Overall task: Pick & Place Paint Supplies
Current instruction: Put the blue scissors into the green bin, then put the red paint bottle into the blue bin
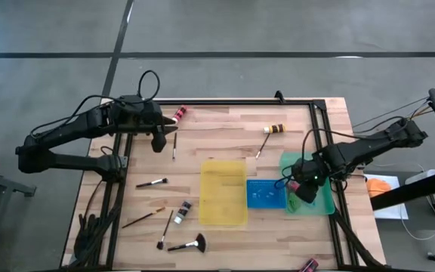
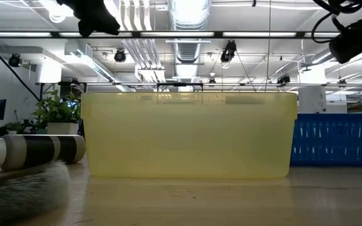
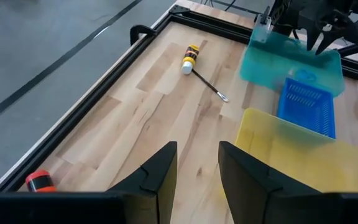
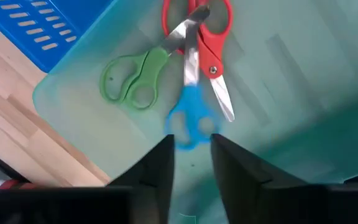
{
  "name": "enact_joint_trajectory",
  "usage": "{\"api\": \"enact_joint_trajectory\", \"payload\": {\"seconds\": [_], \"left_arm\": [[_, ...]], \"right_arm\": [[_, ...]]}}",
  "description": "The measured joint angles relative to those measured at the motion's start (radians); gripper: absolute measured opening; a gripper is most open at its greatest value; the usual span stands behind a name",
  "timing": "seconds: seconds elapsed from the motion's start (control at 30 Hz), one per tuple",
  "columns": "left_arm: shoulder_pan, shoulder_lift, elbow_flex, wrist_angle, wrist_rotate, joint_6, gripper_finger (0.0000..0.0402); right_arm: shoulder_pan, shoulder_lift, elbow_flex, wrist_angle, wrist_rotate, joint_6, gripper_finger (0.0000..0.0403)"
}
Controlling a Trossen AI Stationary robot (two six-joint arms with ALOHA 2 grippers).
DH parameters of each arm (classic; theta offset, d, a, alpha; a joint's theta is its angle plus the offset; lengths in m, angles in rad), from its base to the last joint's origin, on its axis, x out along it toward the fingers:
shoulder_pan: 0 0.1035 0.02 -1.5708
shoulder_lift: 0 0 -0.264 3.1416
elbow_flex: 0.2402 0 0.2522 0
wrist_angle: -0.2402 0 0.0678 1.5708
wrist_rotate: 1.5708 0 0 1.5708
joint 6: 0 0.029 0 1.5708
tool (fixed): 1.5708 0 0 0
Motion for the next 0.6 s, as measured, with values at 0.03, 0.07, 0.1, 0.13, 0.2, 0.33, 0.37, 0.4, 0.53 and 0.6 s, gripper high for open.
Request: {"api": "enact_joint_trajectory", "payload": {"seconds": [0.03, 0.07, 0.1, 0.13, 0.2, 0.33, 0.37, 0.4, 0.53, 0.6], "left_arm": [[0.0, 0.0, 0.0, 0.0, 0.0, -0.003, 0.0128], [0.0, 0.0, 0.0, 0.0, 0.0, -0.003, 0.0128], [-0.001, 0.0, 0.0, 0.0, 0.001, -0.003, 0.0128], [-0.001, 0.0, 0.0, 0.0, 0.002, -0.003, 0.0128], [-0.001, 0.0, 0.0, 0.0, 0.003, -0.006, 0.0128], [-0.001, 0.0, 0.0, 0.0, 0.01, -0.006, 0.0128], [-0.001, 0.0, 0.0, 0.0, 0.01, -0.006, 0.0128], [-0.001, 0.0, 0.0, 0.0, 0.01, -0.006, 0.0128], [-0.001, 0.0, 0.0, 0.0, 0.01, -0.006, 0.0128], [-0.001, 0.0, 0.0, 0.0, 0.01, -0.005, 0.0128]], "right_arm": [[0.0, -0.007, 0.0, 0.0, 0.005, 0.0, 0.0127], [0.0, -0.014, 0.0, 0.001, 0.007, -0.001, 0.014], [0.0, -0.021, 0.0, 0.001, 0.011, -0.001, 0.0151], [0.0, -0.029, 0.0, 0.002, 0.018, 0.0, 0.016], [0.0, -0.046, 0.0, 0.006, 0.04, 0.01, 0.0172], [0.0, -0.087, 0.006, 0.034, 0.074, 0.017, 0.0177], [0.0, -0.1, 0.007, 0.048, 0.086, 0.015, 0.0177], [0.0, -0.112, 0.007, 0.065, 0.095, 0.002, 0.0178], [0.0, -0.156, 0.007, 0.157, 0.119, -0.063, 0.0178], [0.002, -0.176, 0.007, 0.233, 0.101, -0.123, 0.0178]]}}
